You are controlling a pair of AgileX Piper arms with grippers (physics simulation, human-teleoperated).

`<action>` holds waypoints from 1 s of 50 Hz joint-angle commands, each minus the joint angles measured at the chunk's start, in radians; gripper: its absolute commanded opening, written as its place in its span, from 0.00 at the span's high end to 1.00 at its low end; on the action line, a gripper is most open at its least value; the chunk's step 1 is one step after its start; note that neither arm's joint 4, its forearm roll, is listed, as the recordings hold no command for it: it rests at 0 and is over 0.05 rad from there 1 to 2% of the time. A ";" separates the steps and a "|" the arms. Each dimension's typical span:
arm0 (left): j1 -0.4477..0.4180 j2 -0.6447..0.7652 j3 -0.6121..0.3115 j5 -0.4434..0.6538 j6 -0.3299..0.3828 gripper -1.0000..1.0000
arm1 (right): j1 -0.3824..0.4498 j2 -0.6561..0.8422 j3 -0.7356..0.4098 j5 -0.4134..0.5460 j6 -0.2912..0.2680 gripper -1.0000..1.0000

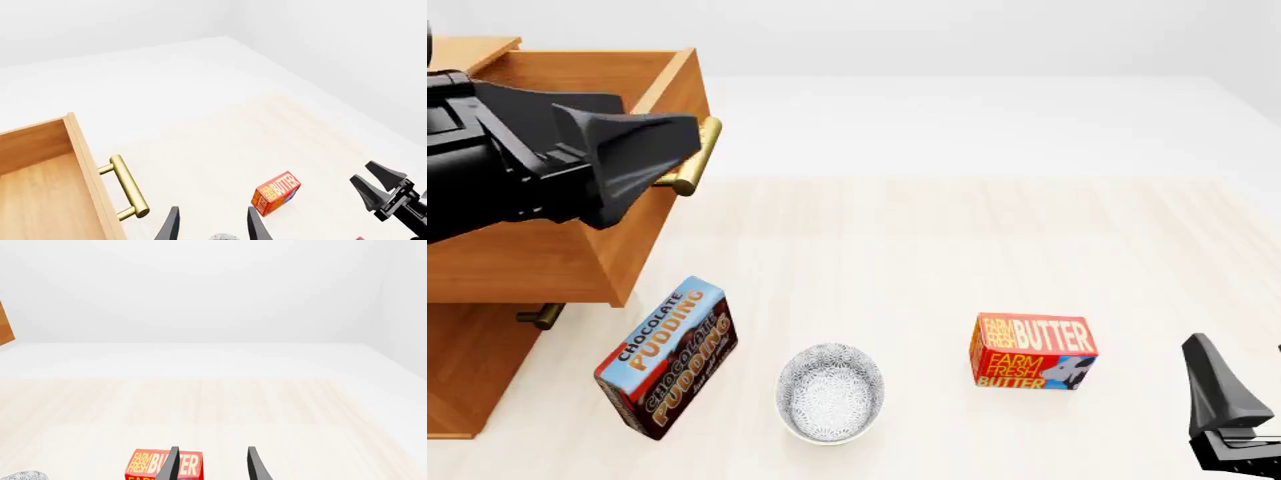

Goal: Put the bowl in the top drawer of the cabinet.

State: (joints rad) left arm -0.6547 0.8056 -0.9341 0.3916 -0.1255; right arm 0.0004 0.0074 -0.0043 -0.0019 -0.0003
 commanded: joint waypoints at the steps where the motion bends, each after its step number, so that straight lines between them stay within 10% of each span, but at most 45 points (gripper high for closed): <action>1: -0.046 0.013 0.026 -0.029 -0.019 0.00 | 0.000 0.000 0.000 0.000 0.000 0.00; 50: -0.103 0.115 0.214 -0.197 -0.177 0.00 | 0.000 0.000 0.000 0.000 0.000 0.00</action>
State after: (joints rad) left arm -0.7545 0.9051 -0.7541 0.2280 -0.2691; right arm 0.0003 0.0073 -0.0043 -0.0019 -0.0002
